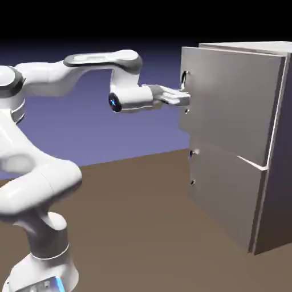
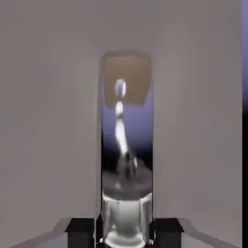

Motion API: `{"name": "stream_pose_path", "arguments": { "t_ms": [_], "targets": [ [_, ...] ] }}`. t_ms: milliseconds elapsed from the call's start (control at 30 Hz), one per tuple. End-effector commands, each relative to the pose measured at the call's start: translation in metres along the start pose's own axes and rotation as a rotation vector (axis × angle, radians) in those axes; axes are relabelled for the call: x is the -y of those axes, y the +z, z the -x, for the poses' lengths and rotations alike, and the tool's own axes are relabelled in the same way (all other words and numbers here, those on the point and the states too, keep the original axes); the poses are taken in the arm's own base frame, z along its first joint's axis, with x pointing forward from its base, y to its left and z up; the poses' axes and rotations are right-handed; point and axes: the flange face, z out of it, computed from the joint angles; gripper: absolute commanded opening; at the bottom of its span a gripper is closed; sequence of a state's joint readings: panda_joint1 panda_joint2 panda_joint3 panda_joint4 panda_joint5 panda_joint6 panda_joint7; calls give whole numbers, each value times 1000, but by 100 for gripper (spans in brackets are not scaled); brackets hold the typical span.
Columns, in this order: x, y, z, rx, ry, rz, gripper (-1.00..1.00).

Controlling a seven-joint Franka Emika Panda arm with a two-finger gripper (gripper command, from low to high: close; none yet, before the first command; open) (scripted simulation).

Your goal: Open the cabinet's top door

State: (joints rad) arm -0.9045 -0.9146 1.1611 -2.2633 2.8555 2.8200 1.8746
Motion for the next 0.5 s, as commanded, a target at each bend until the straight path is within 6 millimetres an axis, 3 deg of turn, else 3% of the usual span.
{"name": "stream_pose_path", "arguments": {
  "t_ms": [0,467],
  "targets": [
    [2,-7,2,-14,1,15,-100],
    [47,-110,47,-233,1,234,-100]
  ]
}}
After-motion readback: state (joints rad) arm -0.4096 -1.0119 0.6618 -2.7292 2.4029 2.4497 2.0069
